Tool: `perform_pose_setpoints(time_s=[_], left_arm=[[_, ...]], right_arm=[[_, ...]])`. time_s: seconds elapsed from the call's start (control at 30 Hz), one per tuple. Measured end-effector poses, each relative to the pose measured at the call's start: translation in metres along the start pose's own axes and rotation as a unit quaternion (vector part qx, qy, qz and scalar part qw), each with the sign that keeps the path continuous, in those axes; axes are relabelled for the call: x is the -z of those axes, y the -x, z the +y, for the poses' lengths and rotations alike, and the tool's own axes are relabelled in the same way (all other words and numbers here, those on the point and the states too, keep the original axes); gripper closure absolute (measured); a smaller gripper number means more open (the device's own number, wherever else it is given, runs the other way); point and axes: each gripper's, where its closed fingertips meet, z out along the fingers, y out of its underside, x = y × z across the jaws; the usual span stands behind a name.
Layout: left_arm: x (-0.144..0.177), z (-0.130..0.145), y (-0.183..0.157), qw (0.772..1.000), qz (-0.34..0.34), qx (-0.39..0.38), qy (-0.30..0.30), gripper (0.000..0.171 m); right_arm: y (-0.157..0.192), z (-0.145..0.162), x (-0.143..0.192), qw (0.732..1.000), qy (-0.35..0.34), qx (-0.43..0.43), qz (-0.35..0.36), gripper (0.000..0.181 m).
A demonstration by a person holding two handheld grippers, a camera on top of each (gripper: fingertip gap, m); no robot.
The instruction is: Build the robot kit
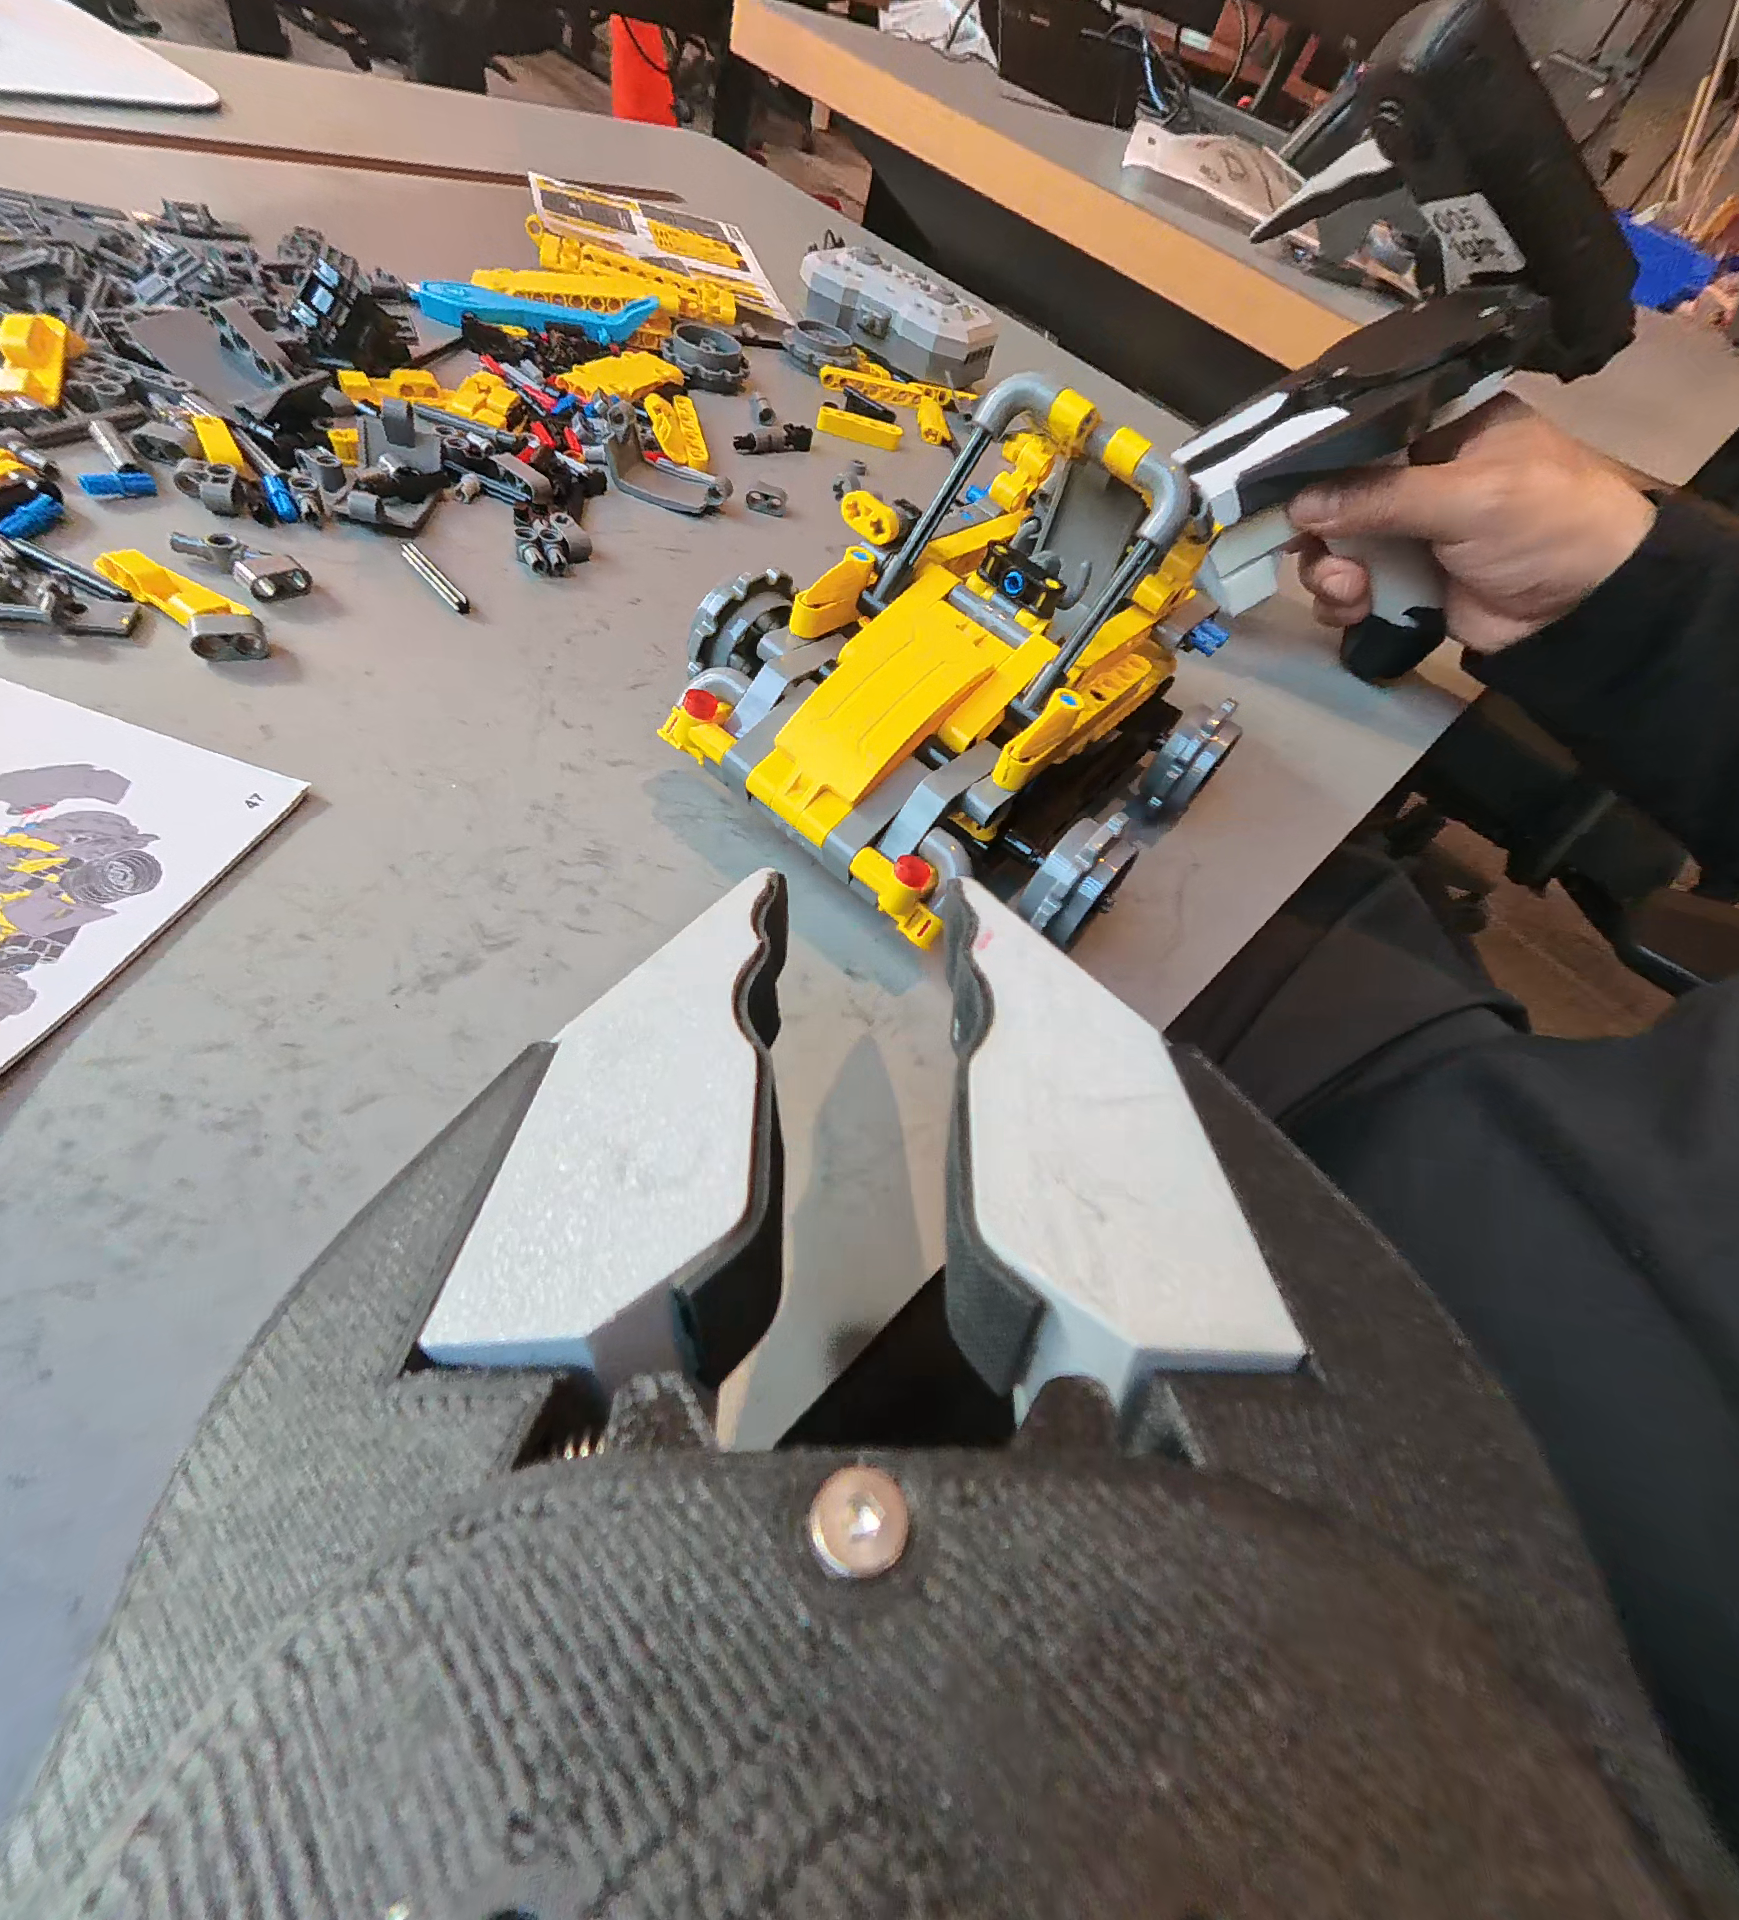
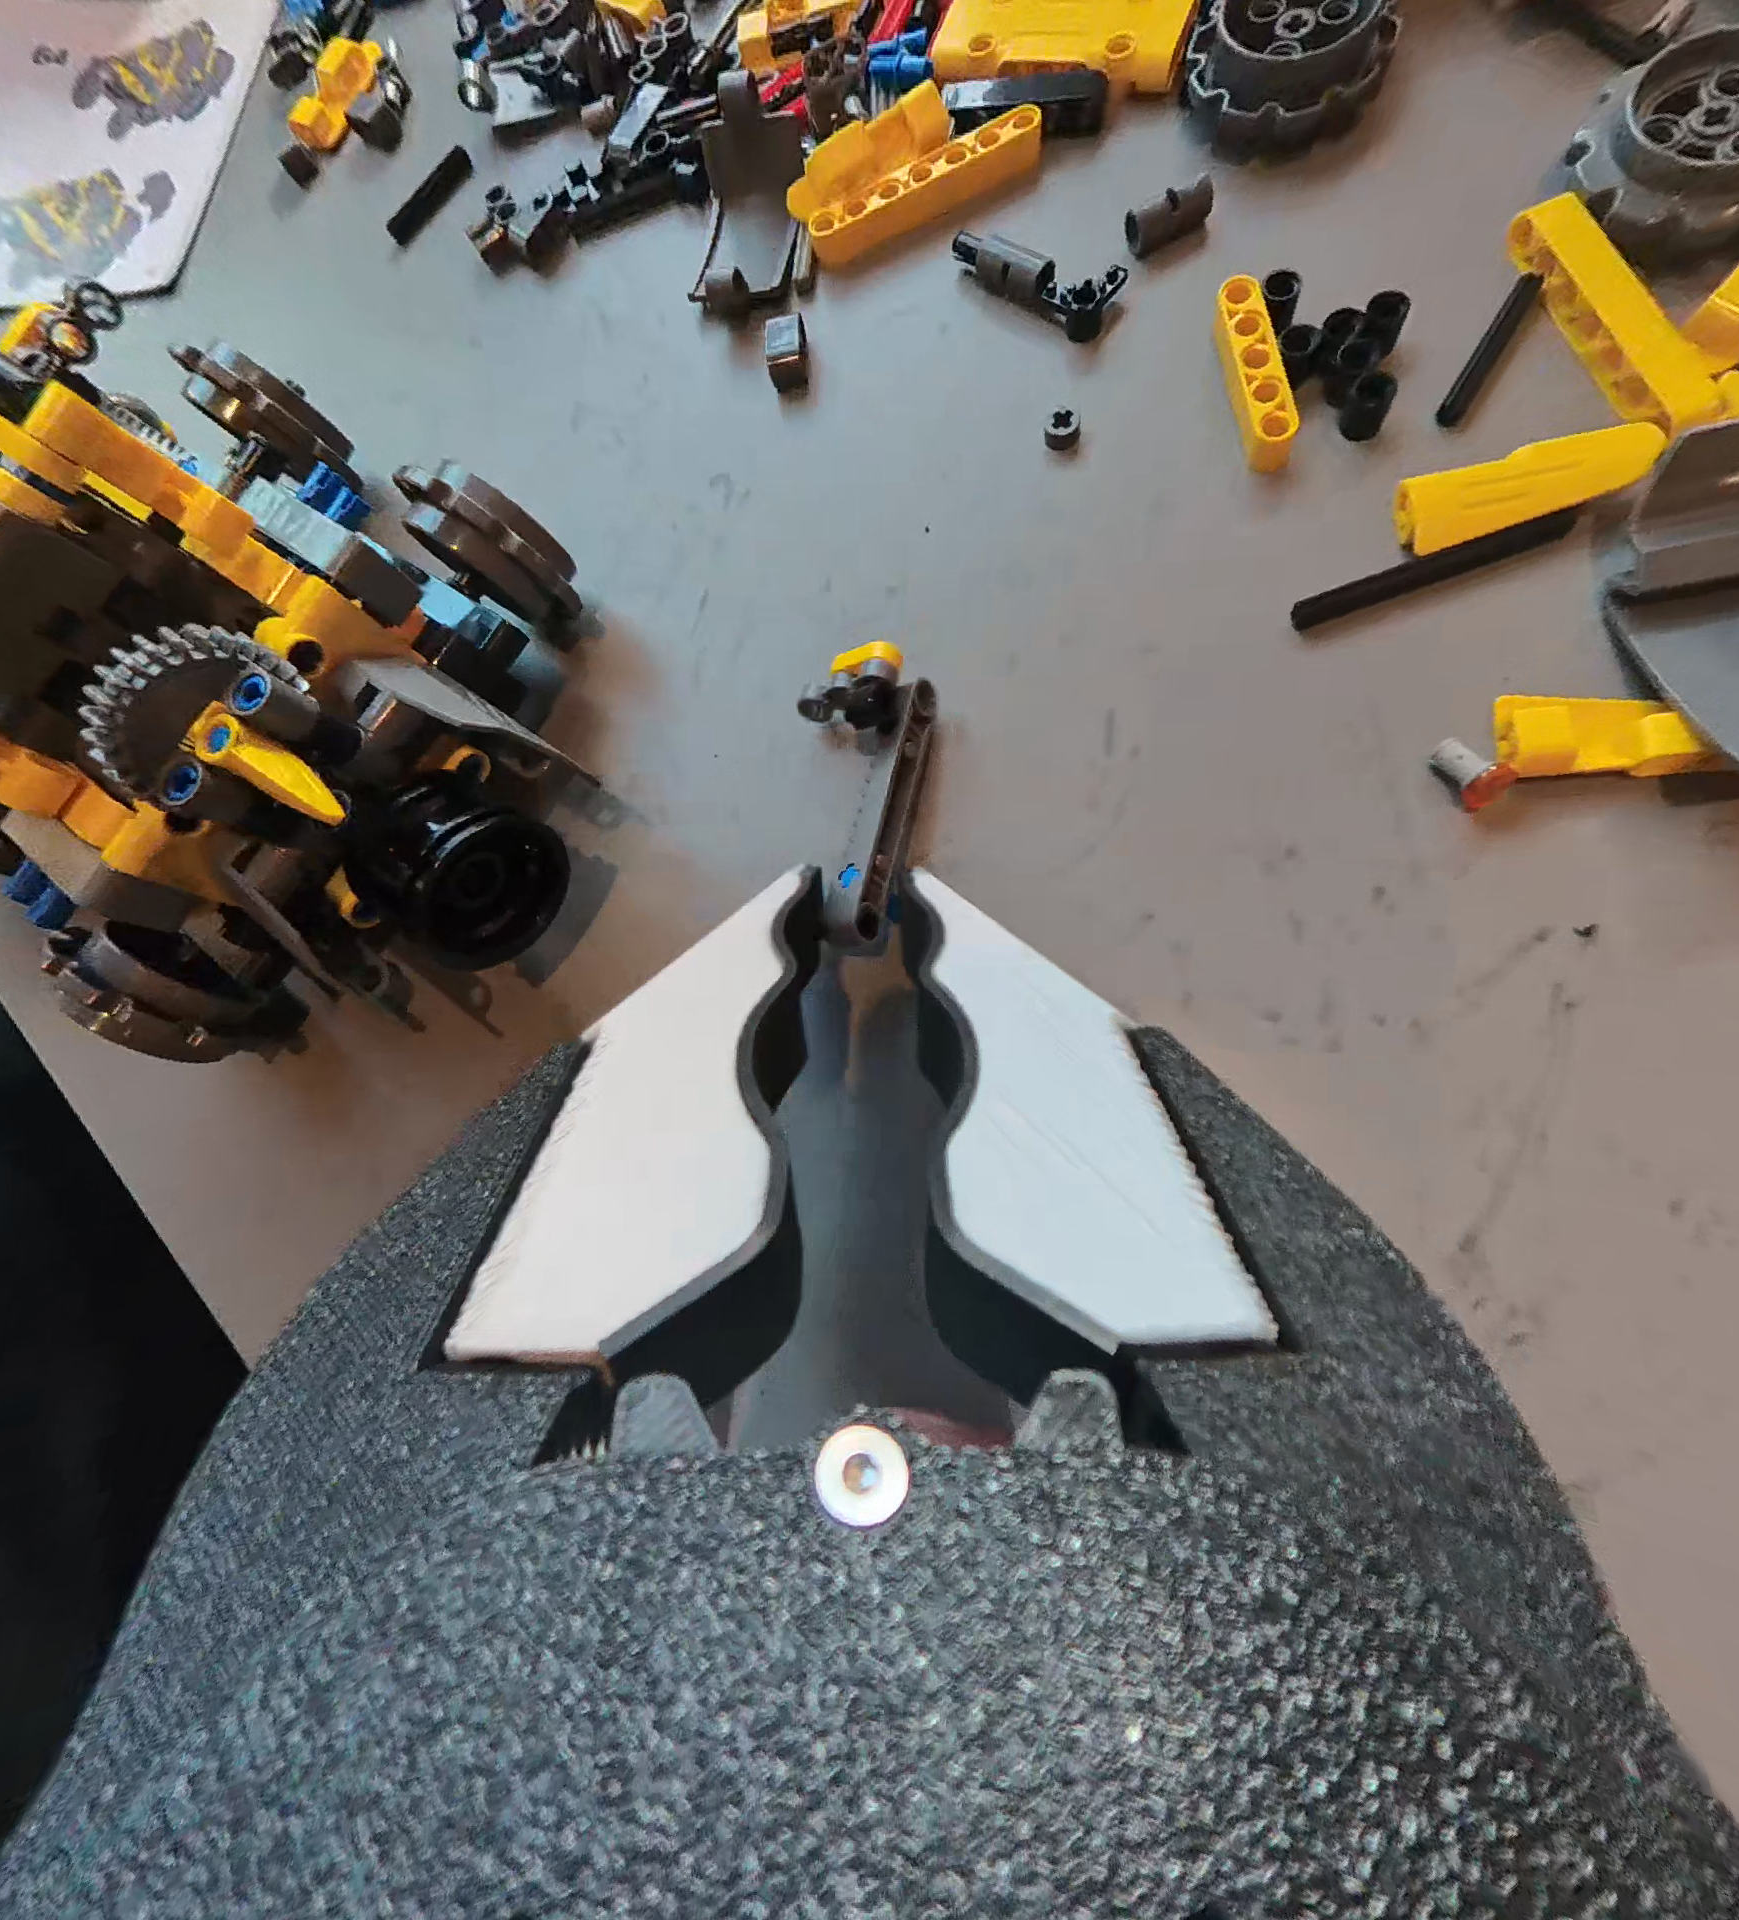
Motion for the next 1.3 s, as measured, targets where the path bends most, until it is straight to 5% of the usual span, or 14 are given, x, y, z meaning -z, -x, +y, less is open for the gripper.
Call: perform_pose_setpoints(time_s=[0.3,0.53,0.67,1.1,1.3], left_arm=[[0.003,0.006,-0.01,1.0,0.016,-0.023,0.006,0.145],[0.02,-0.011,-0.041,0.988,0.101,-0.116,-0.023,0.13],[0.026,0.001,-0.051,0.976,0.124,-0.181,0.01,0.12],[-0.015,-0.024,-0.095,0.93,0.227,-0.284,0.044,0.122],[-0.036,-0.023,-0.096,0.933,0.217,-0.281,0.063,0.148]], right_arm=[[0.058,-0.048,0.052,0.985,-0.095,0.133,-0.05,0.171],[0.153,-0.057,0.066,0.965,-0.052,0.151,-0.207,0.171],[0.186,-0.045,0.055,0.955,0.002,0.16,-0.251,0.171],[0.195,-0.018,0.04,0.931,0.073,0.09,-0.346,0.171],[0.188,-0.016,0.042,0.93,0.062,0.08,-0.353,0.171]])
